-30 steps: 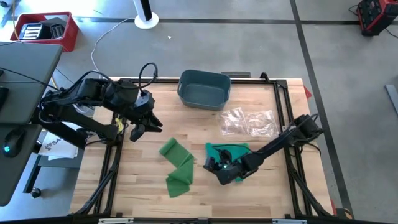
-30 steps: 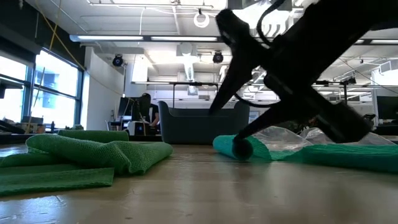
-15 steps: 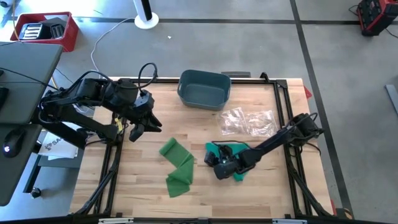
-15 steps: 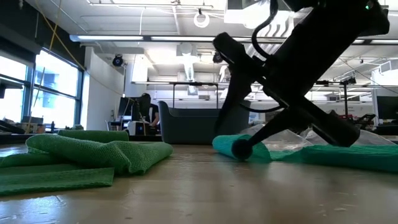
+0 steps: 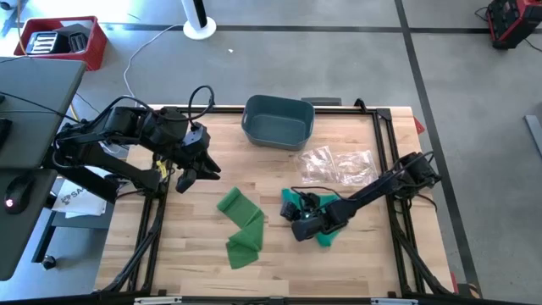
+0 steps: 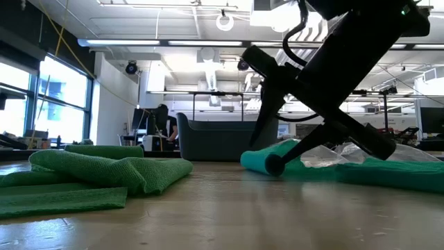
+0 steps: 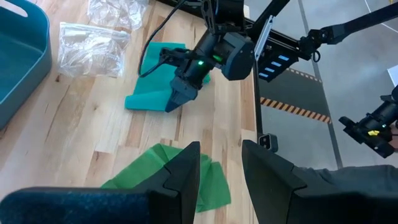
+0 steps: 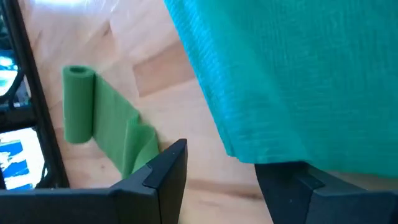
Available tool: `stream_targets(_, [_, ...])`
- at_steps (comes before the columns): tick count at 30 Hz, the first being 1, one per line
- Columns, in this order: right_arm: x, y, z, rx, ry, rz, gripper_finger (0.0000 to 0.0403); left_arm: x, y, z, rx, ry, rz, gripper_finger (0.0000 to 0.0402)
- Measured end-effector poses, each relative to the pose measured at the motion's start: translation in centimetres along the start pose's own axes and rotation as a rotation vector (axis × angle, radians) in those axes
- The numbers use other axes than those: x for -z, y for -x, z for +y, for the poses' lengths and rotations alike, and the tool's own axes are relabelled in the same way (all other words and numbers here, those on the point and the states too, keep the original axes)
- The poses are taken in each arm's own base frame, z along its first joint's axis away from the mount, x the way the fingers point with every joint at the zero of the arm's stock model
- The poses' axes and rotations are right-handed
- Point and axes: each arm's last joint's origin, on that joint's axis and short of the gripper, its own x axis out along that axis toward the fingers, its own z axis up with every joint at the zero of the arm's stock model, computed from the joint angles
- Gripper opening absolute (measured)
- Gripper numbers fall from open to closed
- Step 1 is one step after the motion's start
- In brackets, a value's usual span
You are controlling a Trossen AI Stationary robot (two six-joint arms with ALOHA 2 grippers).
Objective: Roll bandage
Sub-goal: Roll the blue bandage
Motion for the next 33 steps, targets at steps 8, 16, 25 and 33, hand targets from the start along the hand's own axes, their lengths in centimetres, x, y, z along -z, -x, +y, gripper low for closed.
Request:
stream_targets(8, [-1.2,-0.3,-0.2,0.035,0.039,-0.101,0.0158,0.0,0.0,0.0,0.000,0.000,0.000,0.0112])
stream_targets(16, [-1.9,-1.4,-0.6,0.054,0.074,-0.174,0.0079,0.0,0.0,0.0,-0.001,0.001,-0.002,0.0112])
stream_targets(25, [-2.3,-2.2,-1.0,0.057,0.139,-0.247,0.0005,-0.3,0.0,-0.1,0.010,0.007,-0.031,0.0112])
stream_targets(33, [-0.3,1.9,-0.3,-0.019,0.231,-0.134,0.0001,-0.3,0.0,-0.1,0.002,0.025,-0.033,0.0112])
